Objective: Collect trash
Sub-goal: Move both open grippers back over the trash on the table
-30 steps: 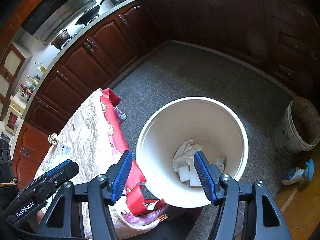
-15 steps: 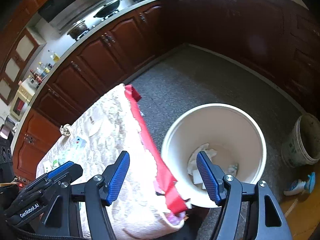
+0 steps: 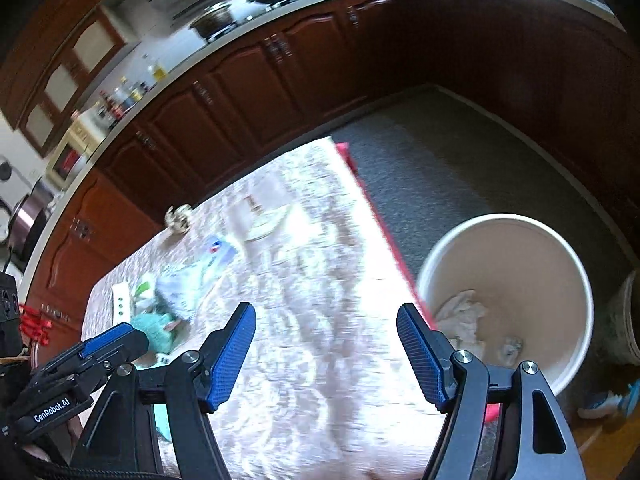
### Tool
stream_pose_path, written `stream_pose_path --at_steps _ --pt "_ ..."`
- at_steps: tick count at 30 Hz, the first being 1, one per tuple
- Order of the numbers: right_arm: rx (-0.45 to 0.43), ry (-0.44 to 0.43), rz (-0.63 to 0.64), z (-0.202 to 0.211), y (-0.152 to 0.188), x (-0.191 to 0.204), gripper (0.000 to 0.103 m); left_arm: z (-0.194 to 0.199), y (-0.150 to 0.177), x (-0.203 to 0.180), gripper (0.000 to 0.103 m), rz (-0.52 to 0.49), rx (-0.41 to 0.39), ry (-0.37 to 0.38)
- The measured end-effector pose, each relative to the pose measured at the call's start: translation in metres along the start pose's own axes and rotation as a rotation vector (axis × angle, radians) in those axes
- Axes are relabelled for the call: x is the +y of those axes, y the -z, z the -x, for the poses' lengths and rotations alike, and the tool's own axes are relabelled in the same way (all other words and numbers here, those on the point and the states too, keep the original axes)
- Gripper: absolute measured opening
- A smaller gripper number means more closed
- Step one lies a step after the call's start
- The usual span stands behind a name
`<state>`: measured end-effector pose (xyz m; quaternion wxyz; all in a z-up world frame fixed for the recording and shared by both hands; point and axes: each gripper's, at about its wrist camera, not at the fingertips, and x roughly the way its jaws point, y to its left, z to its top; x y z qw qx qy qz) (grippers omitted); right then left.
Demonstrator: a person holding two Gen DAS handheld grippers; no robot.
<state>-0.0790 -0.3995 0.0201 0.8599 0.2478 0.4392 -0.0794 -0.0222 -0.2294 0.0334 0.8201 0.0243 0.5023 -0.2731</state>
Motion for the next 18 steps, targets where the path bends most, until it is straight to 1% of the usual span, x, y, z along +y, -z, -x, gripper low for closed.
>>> stream_pose_path --at_steps 10,14,18 --pt "0.073 -0.059 0.110 -0.044 0.001 0.068 0.071 0.019 0.011 0.100 0.053 0.114 -0.052 -0.162" --pt "0.103 -0.075 0.161 -0.063 -0.002 0.094 0.073 0.017 0.011 0.140 0.053 0.184 -0.047 -0.178" --pt "0.130 -0.096 0.215 -0.081 -0.009 0.121 0.073 0.013 -0.001 0.170 0.053 0.260 -0.049 -0.165"
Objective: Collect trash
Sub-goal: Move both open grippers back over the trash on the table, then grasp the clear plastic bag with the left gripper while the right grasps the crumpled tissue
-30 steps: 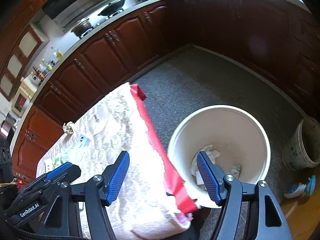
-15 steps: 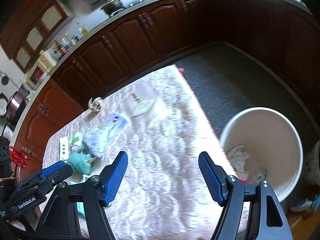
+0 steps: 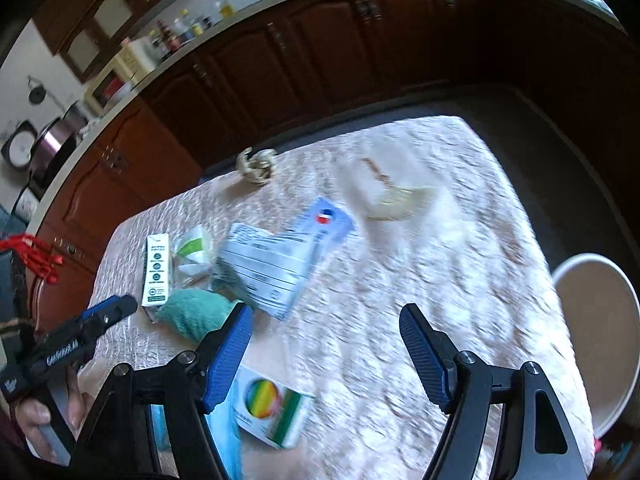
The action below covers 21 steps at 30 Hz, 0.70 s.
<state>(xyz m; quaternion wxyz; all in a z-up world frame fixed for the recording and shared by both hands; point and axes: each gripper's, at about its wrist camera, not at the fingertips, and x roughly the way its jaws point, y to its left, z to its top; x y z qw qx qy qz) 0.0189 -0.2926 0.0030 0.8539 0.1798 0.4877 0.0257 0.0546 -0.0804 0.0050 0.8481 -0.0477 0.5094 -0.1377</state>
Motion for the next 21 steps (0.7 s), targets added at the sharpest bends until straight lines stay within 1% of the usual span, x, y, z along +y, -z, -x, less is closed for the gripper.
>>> stream_pose_path --at_steps 6,10,12,14,16,17,19,21 --pt "0.016 -0.012 0.033 -0.018 -0.018 0.018 0.073 -0.032 -0.032 0.005 0.053 0.048 0.019 0.029" --pt "0.021 -0.016 0.031 -0.027 -0.025 0.023 0.074 -0.056 -0.043 0.006 0.053 0.059 0.058 0.044" --pt "0.027 -0.015 0.033 -0.032 -0.028 0.025 0.074 -0.063 -0.043 0.010 0.053 0.046 0.073 0.024" --pt "0.034 -0.016 0.037 -0.035 -0.030 0.027 0.074 -0.062 -0.043 0.014 0.053 0.022 0.068 0.000" --pt "0.043 -0.015 0.046 -0.042 -0.033 0.030 0.075 -0.056 -0.042 0.021 0.053 -0.010 0.074 -0.058" --pt "0.046 -0.017 0.047 -0.043 -0.034 0.030 0.075 -0.055 -0.040 0.027 0.053 -0.023 0.086 -0.091" --pt "0.053 -0.029 0.051 -0.050 -0.036 0.035 0.075 -0.048 -0.033 0.045 0.053 -0.029 0.093 -0.119" --pt "0.055 -0.044 0.056 -0.053 -0.037 0.039 0.075 -0.041 -0.027 0.066 0.053 0.002 0.099 -0.151"
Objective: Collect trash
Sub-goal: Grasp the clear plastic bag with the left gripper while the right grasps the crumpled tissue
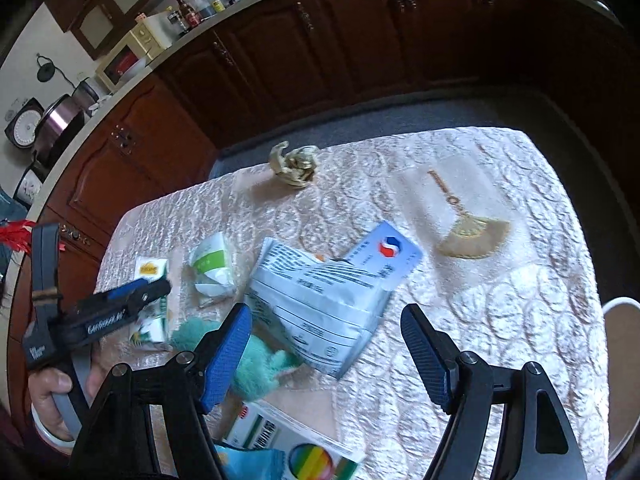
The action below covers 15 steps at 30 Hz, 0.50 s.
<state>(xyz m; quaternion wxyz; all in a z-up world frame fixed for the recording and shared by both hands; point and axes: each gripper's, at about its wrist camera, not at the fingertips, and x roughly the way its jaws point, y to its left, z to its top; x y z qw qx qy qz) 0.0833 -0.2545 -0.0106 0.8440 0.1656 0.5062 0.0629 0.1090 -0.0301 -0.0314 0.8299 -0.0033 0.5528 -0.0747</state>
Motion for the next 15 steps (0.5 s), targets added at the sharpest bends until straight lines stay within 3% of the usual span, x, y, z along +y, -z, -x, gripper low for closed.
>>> stream_pose_path --at_steps 2,5,8,15 --pt "-0.002 -0.012 0.013 -0.004 -0.003 0.006 0.075 0.005 0.001 0.017 0.053 0.042 -0.006 0.002" --pt "0.000 -0.025 0.036 -0.014 -0.010 0.016 0.075 0.013 -0.002 0.025 0.053 0.100 -0.017 0.062" --pt "0.003 -0.035 0.062 -0.026 -0.020 0.021 0.075 0.018 -0.006 0.013 0.053 0.114 -0.025 0.136" --pt "0.002 0.011 0.149 -0.060 -0.063 0.030 0.082 0.002 -0.017 -0.019 0.053 0.092 0.010 0.148"
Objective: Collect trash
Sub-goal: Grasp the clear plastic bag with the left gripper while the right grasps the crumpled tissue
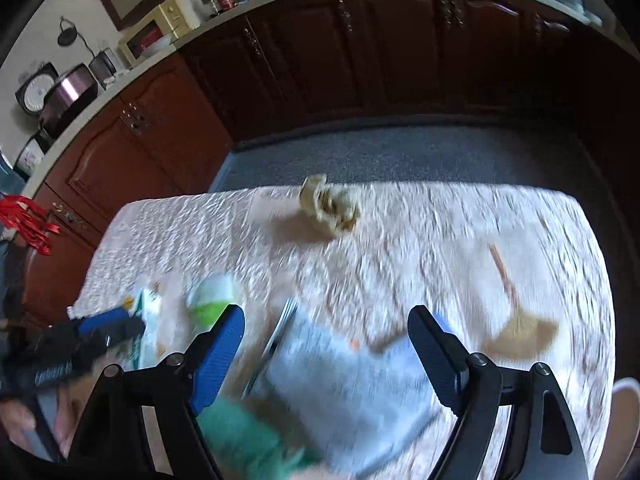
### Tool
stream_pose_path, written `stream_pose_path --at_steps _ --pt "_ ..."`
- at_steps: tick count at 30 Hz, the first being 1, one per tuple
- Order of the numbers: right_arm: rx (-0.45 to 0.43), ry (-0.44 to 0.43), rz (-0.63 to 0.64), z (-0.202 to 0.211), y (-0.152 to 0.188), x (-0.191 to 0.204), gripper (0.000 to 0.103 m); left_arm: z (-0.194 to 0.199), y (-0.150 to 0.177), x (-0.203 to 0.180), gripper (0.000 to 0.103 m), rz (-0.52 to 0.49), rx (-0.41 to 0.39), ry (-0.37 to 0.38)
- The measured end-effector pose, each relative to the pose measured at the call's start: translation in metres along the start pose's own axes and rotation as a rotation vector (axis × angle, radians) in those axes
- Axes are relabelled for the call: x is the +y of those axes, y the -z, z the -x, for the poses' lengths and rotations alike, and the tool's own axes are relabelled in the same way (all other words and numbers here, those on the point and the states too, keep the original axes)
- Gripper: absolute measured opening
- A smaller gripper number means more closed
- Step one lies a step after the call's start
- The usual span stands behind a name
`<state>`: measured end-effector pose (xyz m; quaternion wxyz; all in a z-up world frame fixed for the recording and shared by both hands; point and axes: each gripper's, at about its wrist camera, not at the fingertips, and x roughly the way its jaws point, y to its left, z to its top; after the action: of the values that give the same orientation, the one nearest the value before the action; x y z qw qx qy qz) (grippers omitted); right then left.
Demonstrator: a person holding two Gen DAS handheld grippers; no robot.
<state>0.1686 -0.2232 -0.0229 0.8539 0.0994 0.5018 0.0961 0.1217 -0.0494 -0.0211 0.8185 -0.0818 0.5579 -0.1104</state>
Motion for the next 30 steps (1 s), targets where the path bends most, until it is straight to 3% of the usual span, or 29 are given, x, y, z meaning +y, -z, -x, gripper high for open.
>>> stream_pose_path --at_steps 8,14,15,17,18,21,25,27,30 --pt "0.047 0.027 0.032 -0.059 -0.051 -0.007 0.082 -0.030 -0.026 -0.010 0.053 0.072 0.008 -0.068" --pt "0.074 -0.006 0.020 -0.088 -0.070 -0.008 0.082 -0.043 -0.031 -0.013 0.053 0.075 0.024 -0.070" --pt "0.080 -0.021 0.013 -0.093 -0.072 -0.009 0.079 -0.044 -0.030 -0.014 0.053 0.067 0.023 -0.071" --pt "0.092 -0.037 0.005 -0.102 -0.072 -0.010 0.062 -0.046 -0.028 -0.016 0.053 0.059 0.024 -0.071" --pt "0.099 -0.038 0.002 -0.104 -0.071 -0.011 0.047 -0.048 -0.027 -0.016 0.053 0.060 0.027 -0.071" --pt "0.083 -0.044 0.000 -0.102 -0.064 -0.013 0.035 -0.053 -0.023 -0.016 0.053 0.068 0.035 -0.062" --pt "0.045 -0.074 -0.018 -0.080 -0.050 -0.018 0.032 -0.056 -0.016 -0.016 0.054 0.069 0.030 -0.036" --pt "0.037 -0.078 -0.013 -0.068 -0.044 -0.020 0.032 -0.061 -0.012 -0.014 0.063 0.075 0.036 -0.036" --pt "0.017 -0.093 -0.026 -0.046 -0.032 -0.025 0.032 -0.072 -0.008 -0.018 0.064 0.079 0.051 -0.028"
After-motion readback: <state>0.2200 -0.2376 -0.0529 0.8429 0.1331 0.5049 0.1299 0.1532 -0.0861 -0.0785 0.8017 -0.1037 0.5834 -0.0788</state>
